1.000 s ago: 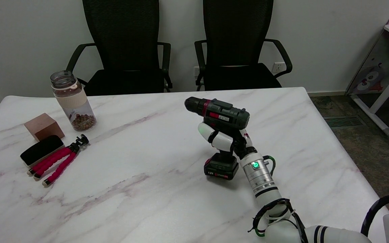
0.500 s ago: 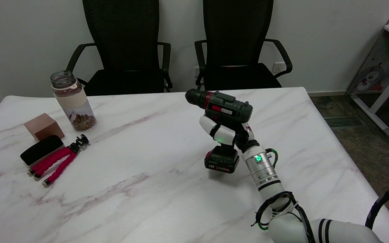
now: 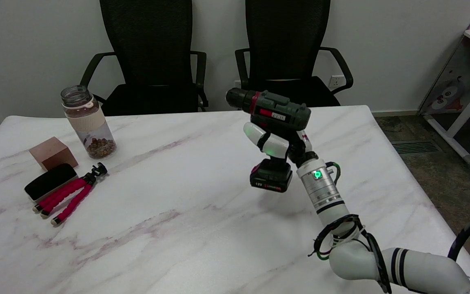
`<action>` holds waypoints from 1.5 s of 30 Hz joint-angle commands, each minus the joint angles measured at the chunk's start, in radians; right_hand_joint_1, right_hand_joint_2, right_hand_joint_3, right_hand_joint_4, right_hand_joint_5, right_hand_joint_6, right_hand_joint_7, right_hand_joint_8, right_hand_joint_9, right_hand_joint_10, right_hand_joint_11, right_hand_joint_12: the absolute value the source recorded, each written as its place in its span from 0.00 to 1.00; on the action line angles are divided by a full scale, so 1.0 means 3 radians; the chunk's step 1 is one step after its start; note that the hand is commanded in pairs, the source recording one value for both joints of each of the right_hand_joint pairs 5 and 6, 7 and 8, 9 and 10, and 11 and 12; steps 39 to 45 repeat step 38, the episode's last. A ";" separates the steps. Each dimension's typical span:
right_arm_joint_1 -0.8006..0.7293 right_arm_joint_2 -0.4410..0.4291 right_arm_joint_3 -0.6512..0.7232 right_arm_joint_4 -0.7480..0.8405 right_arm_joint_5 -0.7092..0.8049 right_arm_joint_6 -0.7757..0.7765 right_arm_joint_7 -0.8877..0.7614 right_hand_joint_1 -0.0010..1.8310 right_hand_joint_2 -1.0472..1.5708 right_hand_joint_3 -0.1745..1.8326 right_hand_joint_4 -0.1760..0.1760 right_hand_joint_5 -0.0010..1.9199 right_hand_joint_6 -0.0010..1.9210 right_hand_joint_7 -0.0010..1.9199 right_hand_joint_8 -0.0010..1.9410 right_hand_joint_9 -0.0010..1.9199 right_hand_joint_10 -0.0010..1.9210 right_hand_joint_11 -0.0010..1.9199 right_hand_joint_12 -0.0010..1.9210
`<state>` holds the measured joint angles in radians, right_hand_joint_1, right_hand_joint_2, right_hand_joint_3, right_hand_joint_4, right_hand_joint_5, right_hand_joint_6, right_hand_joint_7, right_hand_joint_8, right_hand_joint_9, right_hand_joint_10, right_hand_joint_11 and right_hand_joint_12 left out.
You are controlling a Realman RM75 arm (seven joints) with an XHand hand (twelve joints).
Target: Pick up the power screwdriver.
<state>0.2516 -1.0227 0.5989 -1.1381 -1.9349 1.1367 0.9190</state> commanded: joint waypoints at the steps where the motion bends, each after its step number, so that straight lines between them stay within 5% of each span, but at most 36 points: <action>1: 0.0280 0.0264 0.0258 -0.0153 -0.0162 -0.0086 -0.0116 0.43 0.95 0.45 1.00 0.74 0.74 0.74 0.73 1.00 1.00 1.00 1.00; 45: 0.0450 0.0336 0.0177 -0.0542 0.0047 -0.0373 -0.0935 0.44 0.94 0.47 1.00 0.74 0.74 0.74 0.73 1.00 1.00 1.00 1.00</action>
